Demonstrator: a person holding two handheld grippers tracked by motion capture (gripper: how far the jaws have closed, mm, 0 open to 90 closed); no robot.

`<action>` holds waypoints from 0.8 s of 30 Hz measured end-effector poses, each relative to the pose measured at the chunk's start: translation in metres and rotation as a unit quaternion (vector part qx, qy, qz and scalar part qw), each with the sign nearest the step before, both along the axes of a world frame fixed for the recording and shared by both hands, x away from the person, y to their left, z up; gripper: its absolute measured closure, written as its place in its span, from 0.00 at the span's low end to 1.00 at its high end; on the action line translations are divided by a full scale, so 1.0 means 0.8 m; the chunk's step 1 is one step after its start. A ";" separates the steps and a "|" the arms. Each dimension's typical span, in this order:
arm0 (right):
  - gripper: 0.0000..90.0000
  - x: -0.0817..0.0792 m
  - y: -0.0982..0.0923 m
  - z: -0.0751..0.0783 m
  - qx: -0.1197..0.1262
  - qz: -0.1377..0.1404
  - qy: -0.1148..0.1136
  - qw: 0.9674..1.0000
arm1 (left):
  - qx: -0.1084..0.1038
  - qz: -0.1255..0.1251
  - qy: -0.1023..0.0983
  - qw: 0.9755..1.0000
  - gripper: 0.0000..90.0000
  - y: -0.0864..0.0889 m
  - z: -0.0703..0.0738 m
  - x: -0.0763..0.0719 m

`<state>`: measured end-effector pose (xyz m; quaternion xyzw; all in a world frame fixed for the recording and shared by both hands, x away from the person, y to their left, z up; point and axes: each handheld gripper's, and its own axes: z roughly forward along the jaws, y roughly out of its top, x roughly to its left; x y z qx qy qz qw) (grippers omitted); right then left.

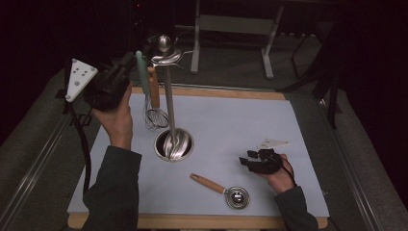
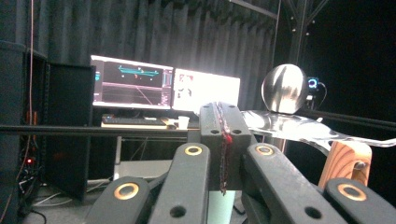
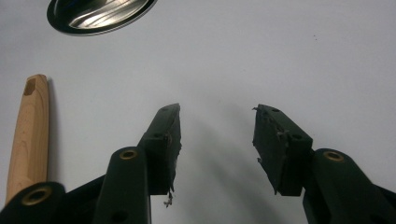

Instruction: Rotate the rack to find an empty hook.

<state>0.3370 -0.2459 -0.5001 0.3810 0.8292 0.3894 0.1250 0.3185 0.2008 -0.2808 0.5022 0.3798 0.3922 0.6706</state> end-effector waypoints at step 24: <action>0.57 0.000 -0.004 0.001 0.002 -0.004 -0.002 1.000 | 0.010 0.016 0.016 1.000 1.00 0.000 0.005 0.014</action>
